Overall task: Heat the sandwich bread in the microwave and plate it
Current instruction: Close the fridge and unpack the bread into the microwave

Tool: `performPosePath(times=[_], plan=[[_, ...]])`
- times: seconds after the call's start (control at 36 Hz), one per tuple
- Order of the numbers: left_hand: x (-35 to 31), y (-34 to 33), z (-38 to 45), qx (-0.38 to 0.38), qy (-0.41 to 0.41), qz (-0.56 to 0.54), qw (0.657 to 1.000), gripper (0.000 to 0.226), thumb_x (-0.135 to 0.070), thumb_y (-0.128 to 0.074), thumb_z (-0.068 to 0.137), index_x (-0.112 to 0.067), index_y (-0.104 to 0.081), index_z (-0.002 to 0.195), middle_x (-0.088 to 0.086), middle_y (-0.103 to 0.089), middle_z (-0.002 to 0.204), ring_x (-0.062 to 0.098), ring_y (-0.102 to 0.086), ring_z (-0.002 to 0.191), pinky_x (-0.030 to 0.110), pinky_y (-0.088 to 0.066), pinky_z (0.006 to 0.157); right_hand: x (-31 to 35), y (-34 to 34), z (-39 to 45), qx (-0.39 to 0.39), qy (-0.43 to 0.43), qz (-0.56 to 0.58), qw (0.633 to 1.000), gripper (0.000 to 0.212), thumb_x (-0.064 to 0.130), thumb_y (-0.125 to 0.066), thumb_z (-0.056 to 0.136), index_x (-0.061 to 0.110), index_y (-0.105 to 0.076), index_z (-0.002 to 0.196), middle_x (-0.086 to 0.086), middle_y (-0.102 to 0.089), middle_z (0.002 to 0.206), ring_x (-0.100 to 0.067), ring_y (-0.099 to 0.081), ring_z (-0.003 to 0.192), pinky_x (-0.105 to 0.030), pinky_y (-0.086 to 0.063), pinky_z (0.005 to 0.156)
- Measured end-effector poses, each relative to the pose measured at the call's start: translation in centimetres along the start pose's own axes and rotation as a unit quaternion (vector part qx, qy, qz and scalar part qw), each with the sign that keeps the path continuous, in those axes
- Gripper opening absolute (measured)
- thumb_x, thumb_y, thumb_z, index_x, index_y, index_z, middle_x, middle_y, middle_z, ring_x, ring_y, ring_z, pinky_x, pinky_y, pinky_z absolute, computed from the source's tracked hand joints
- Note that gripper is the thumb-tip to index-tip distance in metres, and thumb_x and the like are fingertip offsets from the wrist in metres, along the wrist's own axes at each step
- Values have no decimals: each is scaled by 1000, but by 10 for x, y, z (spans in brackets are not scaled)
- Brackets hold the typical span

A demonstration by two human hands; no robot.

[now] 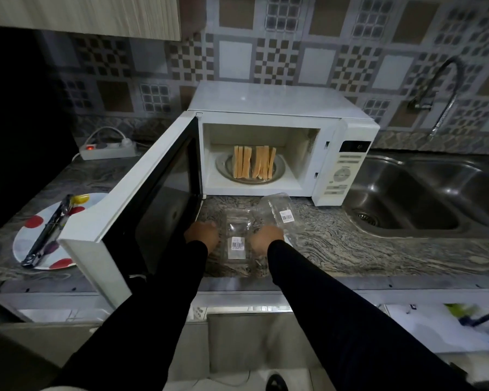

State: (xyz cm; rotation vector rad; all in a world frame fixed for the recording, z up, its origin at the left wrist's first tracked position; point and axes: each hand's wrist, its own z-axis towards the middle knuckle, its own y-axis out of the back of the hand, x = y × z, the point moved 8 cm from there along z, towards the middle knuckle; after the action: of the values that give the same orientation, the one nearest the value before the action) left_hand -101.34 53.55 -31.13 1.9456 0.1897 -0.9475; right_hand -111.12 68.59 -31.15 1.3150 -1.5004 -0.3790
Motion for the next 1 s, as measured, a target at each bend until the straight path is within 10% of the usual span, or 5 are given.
performPosePath(times=[0.14,0.25,0.47,0.83,1.0], plan=[[-32,17,-6,-55,-29,-40,997,40,-20,-35,101,6,-57,123,24,-55,131,37,-52,123,36,-43,98,23,24,-18,-20,68,-46,996,36,9,-47,95,-2,-55,128,-19,-55,133,-31,-55,121,-31,-46,83],[-59,13,-16,-60,-86,-85,991,32,-20,-44,99,3,-63,111,20,-63,120,33,-58,113,29,-44,91,25,54,-20,-76,71,-12,995,21,8,-49,91,-6,-63,100,-18,-65,103,-29,-62,106,-21,-50,63],[-94,-36,-38,23,-151,-11,988,29,-19,-45,96,-5,-70,101,14,-69,110,29,-61,110,29,-41,96,-19,124,-12,-202,9,33,979,26,7,-47,95,-6,-60,114,-20,-62,121,-32,-59,112,-28,-43,77],[-99,-90,-41,70,-78,96,990,39,-23,-39,100,5,-62,114,19,-65,113,31,-62,110,33,-47,91,-66,116,41,-103,25,-101,989,35,15,-37,100,-2,-60,121,-17,-56,132,-31,-53,122,-33,-43,96],[-88,-107,-36,47,-39,105,993,30,-22,-43,99,-5,-59,81,7,-59,73,23,-60,77,30,-44,76,-79,93,63,-56,39,-82,994,22,21,-44,96,7,-48,80,-19,-56,133,-30,-55,122,-27,-41,81]])
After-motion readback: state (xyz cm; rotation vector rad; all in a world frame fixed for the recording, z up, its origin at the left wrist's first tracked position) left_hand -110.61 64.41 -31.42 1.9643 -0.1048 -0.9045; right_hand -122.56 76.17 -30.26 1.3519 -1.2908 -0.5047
